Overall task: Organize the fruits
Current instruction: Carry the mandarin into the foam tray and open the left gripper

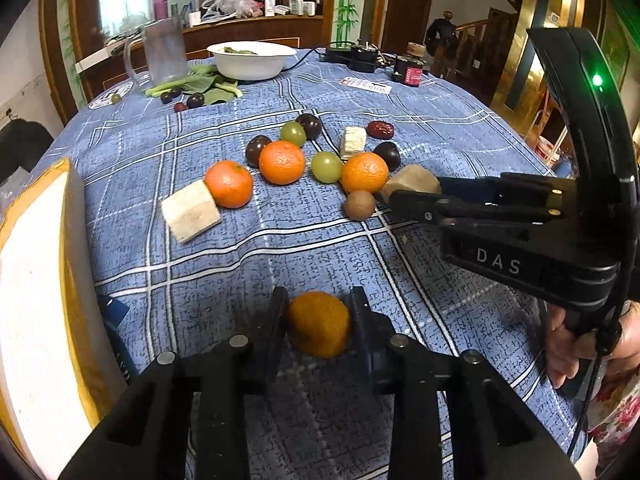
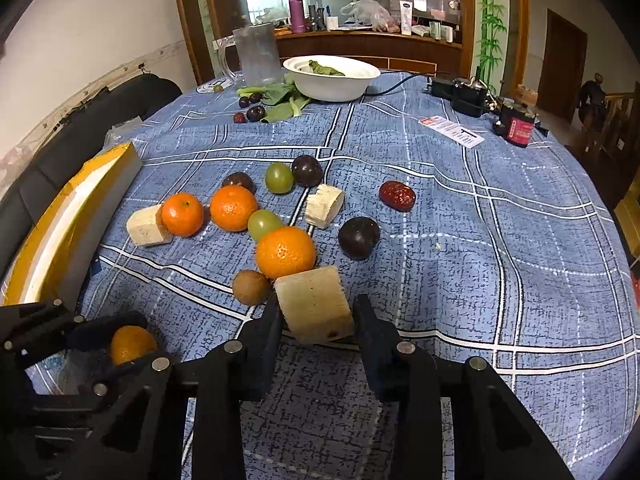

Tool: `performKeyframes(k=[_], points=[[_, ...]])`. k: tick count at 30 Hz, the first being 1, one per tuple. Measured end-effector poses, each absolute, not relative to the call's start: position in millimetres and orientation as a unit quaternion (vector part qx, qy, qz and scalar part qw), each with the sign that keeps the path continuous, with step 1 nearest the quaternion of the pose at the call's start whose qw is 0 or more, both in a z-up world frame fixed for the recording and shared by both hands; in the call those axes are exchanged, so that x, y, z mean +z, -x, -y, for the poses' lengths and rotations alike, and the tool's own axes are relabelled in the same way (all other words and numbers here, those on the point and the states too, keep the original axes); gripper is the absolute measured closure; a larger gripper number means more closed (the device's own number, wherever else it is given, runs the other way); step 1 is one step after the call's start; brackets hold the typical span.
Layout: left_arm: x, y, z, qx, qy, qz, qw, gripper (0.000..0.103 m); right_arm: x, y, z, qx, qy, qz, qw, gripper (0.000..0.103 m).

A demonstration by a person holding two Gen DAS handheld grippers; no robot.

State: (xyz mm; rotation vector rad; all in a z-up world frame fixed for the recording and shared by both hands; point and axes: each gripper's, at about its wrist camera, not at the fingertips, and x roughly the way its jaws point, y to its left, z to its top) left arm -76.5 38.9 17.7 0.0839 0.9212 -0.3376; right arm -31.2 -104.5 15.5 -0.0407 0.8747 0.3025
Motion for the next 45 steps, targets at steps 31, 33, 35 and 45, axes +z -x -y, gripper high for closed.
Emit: performKeyframes(k=[31,33,35,45], points=[[51,123,-246,0.006,0.131,-0.379,0.916,0.073,85,96,-61,0.341,0.042,-0.382,0.858,0.072],[47,123,-259,0.013,0.144,-0.378,0.914,0.073,79,96,-81,0.351,0.050,-0.385,0.852,0.072],[43,123,-272,0.019,0.159,-0.377,0.912,0.072,71,94,-100,0.360,0.056,-0.391,0.845,0.072],[31,110,-298,0.057,0.161,-0.374,0.911,0.048,41,88,-135,0.362,0.070,-0.427,0.825,0.071]])
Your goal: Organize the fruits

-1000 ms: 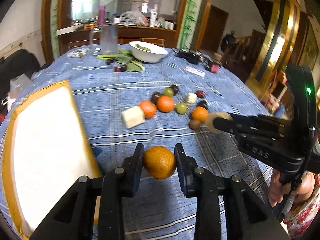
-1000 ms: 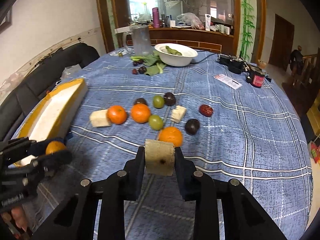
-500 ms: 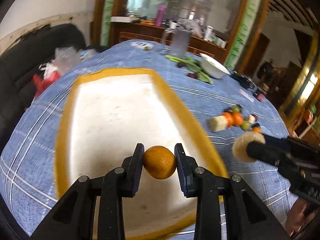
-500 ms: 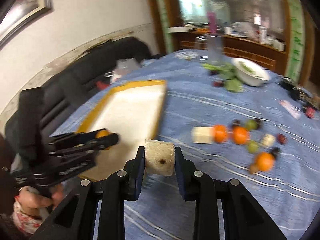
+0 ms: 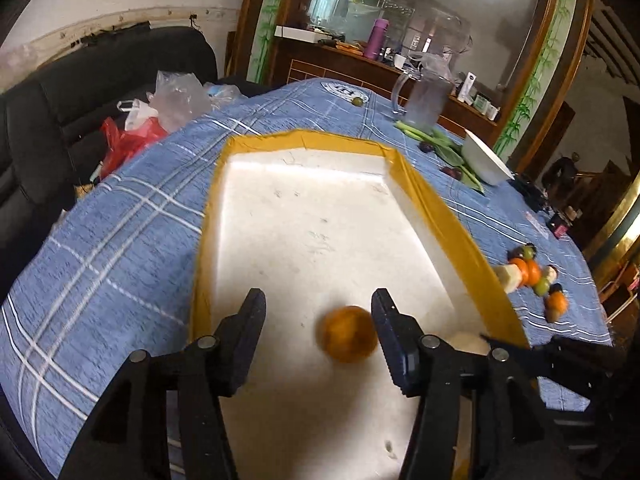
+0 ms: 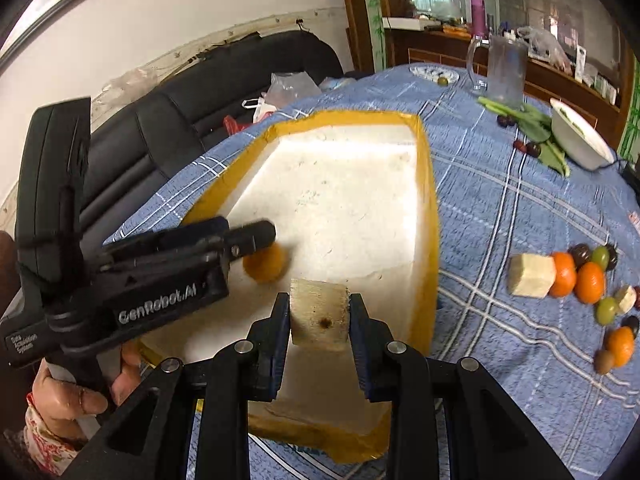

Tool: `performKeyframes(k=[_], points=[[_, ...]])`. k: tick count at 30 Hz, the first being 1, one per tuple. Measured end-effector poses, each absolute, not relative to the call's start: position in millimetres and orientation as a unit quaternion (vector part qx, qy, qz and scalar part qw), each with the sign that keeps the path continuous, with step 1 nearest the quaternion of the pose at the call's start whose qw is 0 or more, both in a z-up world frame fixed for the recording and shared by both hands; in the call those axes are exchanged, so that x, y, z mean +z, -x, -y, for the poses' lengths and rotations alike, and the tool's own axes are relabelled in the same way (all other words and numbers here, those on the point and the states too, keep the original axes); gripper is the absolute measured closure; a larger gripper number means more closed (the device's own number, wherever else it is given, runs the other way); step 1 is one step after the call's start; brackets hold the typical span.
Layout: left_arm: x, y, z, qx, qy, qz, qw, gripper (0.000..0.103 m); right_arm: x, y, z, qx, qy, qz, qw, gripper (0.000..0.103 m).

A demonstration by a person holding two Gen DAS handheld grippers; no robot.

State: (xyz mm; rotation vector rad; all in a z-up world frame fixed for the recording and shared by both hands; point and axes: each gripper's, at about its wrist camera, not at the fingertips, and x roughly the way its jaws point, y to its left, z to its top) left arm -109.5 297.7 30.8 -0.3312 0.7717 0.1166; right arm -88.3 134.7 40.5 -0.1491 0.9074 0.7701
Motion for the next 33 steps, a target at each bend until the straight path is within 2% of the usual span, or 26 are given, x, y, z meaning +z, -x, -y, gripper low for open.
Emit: performKeyframes(k=[14,15,17,22,28,33], points=[[36,86,-322,0.064,0.139,-0.380,0.912,0.048,46,99,-146,0.370,0.065,-0.412,0.830,0.062],[38,88,-319,0.067,0.134,-0.379,0.913,0.047,49,100,-144,0.371,0.063,-0.407,0.832,0.060],[44,94,-311,0.081,0.116,-0.373,0.917,0.038,56,103,-138,0.368,0.057,-0.394,0.840,0.048],[61,111,-285,0.088,0.096,-0.361,0.923,0.025,71,106,-113,0.357,0.035,-0.372,0.856,0.046],[79,119,-243,0.083,0.067,-0.356,0.929,0.023,79,104,-67,0.322,0.010,-0.360,0.875,0.039],[90,124,-205,0.065,0.022,-0.348,0.935,0.023,74,101,-22,0.286,-0.003,-0.361,0.887,0.039]])
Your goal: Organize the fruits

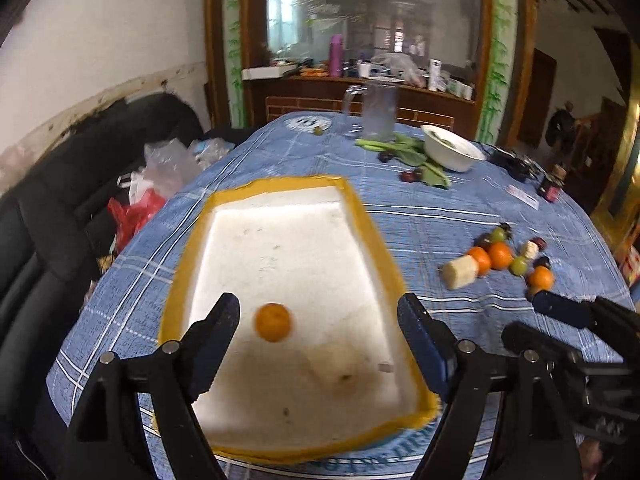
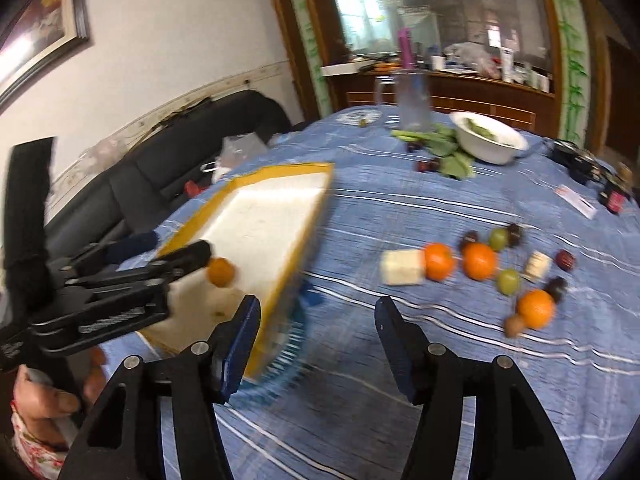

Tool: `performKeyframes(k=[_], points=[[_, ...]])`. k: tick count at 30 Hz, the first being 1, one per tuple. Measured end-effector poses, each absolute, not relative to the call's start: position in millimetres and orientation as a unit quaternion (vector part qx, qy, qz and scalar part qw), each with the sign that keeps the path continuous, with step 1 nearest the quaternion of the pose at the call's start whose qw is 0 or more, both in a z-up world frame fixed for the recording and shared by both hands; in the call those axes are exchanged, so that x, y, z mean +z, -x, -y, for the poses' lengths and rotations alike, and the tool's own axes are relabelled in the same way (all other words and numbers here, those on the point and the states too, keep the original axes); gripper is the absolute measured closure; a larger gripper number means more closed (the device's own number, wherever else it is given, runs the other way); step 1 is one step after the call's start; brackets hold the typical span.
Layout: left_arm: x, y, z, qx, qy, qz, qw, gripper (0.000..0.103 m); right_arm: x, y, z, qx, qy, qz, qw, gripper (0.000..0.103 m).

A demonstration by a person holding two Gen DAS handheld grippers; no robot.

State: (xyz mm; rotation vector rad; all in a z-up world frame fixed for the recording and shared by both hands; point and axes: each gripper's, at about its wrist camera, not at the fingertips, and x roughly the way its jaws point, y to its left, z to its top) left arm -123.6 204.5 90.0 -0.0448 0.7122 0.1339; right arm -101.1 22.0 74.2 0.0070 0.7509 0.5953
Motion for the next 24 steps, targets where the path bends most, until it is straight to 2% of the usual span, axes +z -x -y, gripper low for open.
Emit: performKeyframes(k=[13,24], points=[[86,109,-141,0.021,-0.029,-0.372,0.928,0.022,60,87,83,0.206,-0.061,-0.372,0.903,0.039],[76,55,-131,-0.044,0.060,-0.420,0.905,0.022,55,59,155,0.115,-0.077,-0.391,0.910,0.039]])
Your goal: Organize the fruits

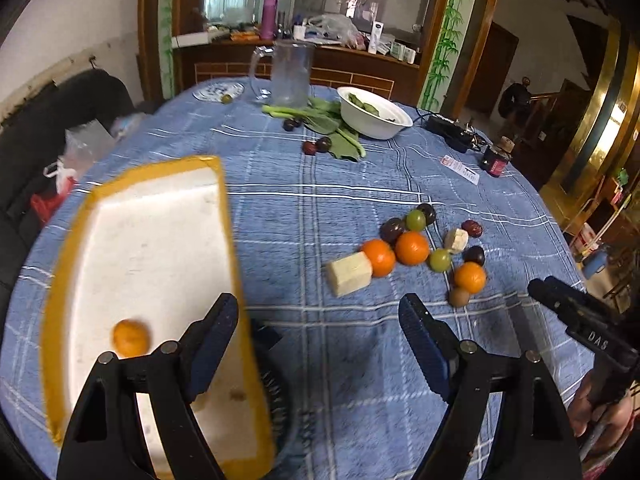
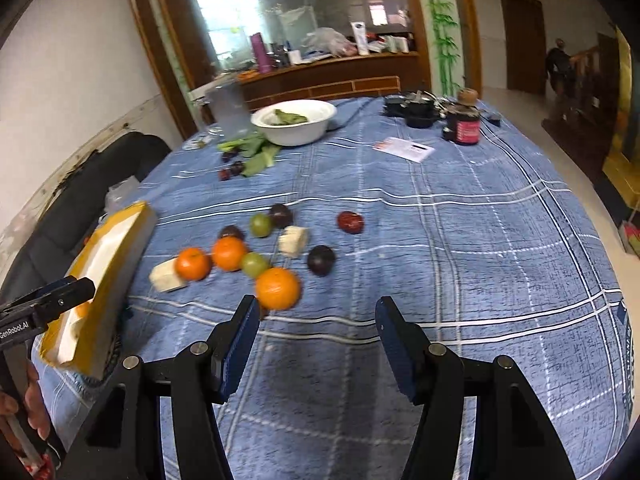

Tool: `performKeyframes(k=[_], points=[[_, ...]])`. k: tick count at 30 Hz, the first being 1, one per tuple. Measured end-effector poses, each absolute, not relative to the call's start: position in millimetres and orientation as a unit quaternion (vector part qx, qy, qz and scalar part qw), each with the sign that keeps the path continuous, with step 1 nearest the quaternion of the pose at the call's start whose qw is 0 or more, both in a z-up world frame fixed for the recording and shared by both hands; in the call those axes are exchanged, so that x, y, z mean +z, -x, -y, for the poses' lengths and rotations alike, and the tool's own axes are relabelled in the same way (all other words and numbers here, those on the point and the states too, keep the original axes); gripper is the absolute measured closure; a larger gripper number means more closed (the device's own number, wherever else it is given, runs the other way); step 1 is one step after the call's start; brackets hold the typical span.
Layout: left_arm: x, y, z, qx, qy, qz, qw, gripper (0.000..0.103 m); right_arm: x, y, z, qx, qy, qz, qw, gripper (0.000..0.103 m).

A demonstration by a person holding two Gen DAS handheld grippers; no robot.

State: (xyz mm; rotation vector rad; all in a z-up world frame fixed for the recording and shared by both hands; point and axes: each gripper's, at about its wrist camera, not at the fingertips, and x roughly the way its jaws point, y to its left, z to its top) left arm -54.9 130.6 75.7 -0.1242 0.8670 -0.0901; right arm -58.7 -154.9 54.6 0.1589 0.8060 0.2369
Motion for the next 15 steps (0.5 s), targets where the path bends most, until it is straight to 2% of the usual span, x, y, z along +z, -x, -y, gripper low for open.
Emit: performKeyframes(k=[9,13,15], points=[[42,-2,-116,-0.073,0.087,-0.478,0.871,0.022,39,22,129,0.141,-0.083,-0.418,0.894,0.039],[29,-14,-106,-0.061,0.058,-0.485,0.870,0.022,33,10,120,0.144,-0.085,-0.418,0.893,0.039],[27,-13,-100,-0.064,0.041,-0.478,0.875,0.027,30,6,117,0.147,-0.080,-0.418,0.893,0.039]])
